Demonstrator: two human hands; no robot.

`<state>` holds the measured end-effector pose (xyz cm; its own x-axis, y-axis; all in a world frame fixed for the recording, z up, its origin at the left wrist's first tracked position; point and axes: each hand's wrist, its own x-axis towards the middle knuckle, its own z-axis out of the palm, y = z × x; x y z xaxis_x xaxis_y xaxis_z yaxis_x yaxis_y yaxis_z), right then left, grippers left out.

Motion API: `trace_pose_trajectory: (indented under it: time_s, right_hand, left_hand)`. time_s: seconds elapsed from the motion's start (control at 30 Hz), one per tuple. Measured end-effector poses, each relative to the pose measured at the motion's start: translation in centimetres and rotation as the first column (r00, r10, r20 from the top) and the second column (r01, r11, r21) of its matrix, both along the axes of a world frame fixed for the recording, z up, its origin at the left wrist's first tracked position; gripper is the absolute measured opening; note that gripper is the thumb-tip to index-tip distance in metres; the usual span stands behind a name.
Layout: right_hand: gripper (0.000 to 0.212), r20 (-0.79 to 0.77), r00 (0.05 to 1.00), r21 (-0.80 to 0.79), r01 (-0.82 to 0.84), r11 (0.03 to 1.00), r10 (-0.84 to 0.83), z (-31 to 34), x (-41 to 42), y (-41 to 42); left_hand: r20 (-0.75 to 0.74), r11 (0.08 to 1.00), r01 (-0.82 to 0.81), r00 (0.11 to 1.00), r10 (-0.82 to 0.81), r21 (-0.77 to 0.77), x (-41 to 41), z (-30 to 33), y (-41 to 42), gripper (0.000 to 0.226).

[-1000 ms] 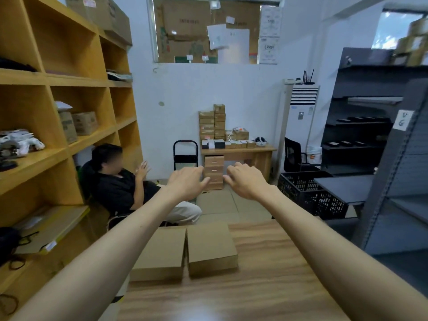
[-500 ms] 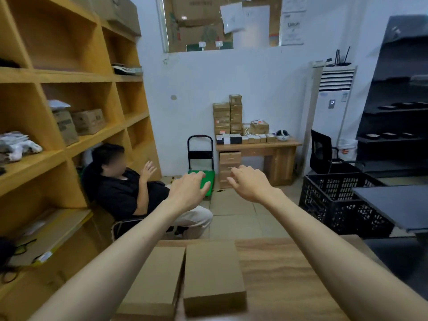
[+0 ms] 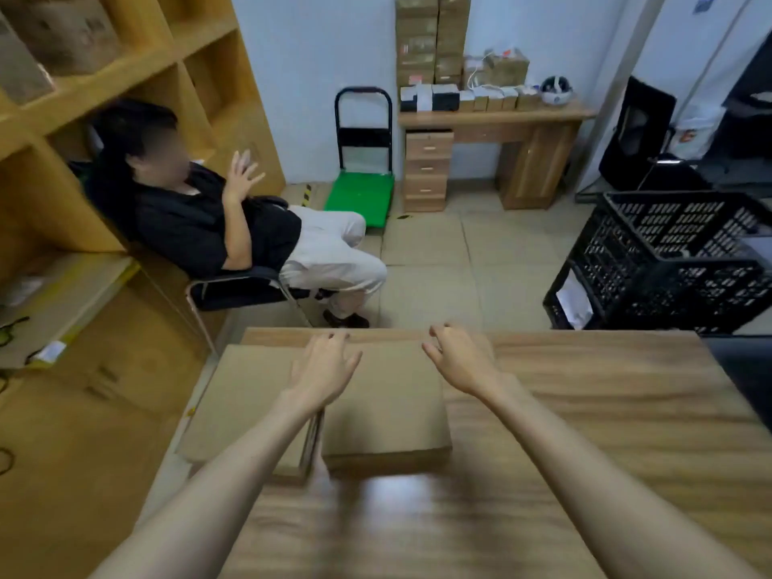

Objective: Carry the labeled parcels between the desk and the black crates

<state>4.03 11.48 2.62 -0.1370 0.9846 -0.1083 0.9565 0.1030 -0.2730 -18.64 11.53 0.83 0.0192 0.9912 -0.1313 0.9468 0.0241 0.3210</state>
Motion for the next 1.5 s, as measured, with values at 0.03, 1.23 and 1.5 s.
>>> trace_pose_trajectory:
  time_s: [0.03, 1.23, 1.5]
  right_hand:
    - [0.037, -0.030, 0.999, -0.034, 0.025, 0.999, -0.026, -2.4, 0.1, -0.2]
    - [0.032, -0.635, 0.361, -0.232, 0.754, 0.615, -0.683, -14.2, 15.3, -7.5]
    - [0.014, -0.750, 0.449, -0.068, 0.677, 0.732, -0.485, -12.0, 9.9, -5.8]
  left_hand:
    - [0.046, 0.999, -0.024, 0.999, 0.026, -0.044, -0.2, -2.4, -0.1, 0.049]
    - [0.324, 0.993, 0.091, 0.944, -0.063, -0.070, 16.1, -17.1, -2.5, 0.056]
    - [0.759, 0.978, -0.068, 0.621, 0.196, -0.197, 15.4, -9.9, -1.6, 0.077]
